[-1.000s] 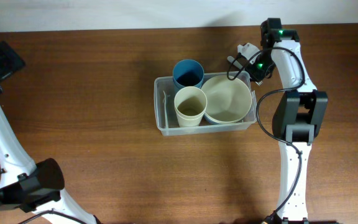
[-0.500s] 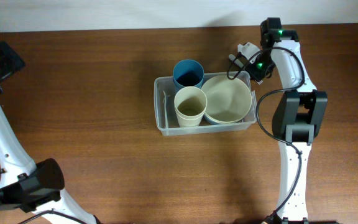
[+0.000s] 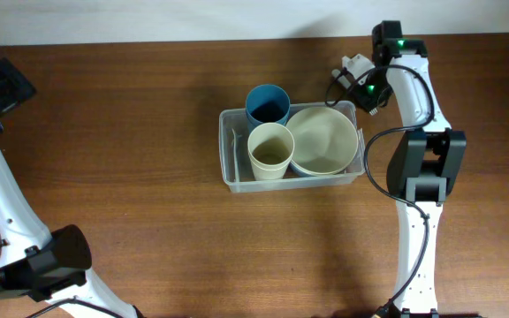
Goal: Pack container
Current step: 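Lift the fork upward with the right gripper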
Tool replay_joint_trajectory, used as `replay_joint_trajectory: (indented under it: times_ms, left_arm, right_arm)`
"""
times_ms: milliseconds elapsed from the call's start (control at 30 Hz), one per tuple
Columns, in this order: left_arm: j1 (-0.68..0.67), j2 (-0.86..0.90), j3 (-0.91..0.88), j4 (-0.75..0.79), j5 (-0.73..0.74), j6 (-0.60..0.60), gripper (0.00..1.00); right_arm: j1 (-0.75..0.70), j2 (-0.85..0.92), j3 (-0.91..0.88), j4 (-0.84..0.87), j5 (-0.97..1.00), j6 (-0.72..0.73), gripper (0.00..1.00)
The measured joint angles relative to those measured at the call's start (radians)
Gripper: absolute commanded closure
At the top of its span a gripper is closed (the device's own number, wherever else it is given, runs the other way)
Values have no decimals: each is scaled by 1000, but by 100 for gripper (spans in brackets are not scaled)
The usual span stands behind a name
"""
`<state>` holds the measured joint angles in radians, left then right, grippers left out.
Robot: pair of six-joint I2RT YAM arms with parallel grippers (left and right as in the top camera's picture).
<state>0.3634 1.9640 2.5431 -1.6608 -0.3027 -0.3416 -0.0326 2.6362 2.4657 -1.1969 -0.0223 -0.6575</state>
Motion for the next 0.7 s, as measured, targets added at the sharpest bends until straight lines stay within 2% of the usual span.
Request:
replay_joint_trajectory:
  times_ms: [300,533,700]
  left_arm:
    - [0,0,0,0,0,0,0]
    - [0,0,0,0,0,0,0]
    - [0,0,0,0,0,0,0]
  right_arm:
    - [0,0,128,-64,0,56,96]
    - [0,0,397,-165,0,129,96]
    - [1,-20,644,-255,-47,261,96]
